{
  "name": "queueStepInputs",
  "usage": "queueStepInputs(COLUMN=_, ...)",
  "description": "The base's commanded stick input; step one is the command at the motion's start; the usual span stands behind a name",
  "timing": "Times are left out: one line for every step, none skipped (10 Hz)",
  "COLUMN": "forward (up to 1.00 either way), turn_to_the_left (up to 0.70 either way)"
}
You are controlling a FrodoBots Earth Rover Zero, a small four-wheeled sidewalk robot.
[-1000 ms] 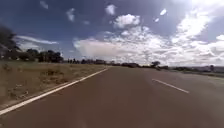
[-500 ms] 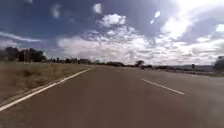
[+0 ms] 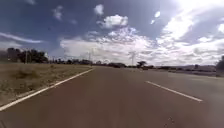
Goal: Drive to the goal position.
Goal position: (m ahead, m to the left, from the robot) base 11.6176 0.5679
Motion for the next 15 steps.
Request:
queueStepInputs(forward=1.0, turn_to_the_left=0.0)
queueStepInputs(forward=1.0, turn_to_the_left=0.0)
queueStepInputs(forward=1.0, turn_to_the_left=0.0)
queueStepInputs(forward=1.0, turn_to_the_left=0.0)
queueStepInputs(forward=1.0, turn_to_the_left=0.0)
queueStepInputs(forward=1.0, turn_to_the_left=0.0)
queueStepInputs(forward=1.0, turn_to_the_left=0.0)
queueStepInputs(forward=1.0, turn_to_the_left=0.0)
queueStepInputs(forward=1.0, turn_to_the_left=0.0)
queueStepInputs(forward=1.0, turn_to_the_left=0.0)
queueStepInputs(forward=1.0, turn_to_the_left=0.0)
queueStepInputs(forward=1.0, turn_to_the_left=0.0)
queueStepInputs(forward=1.0, turn_to_the_left=0.0)
queueStepInputs(forward=1.0, turn_to_the_left=0.0)
queueStepInputs(forward=1.0, turn_to_the_left=0.0)
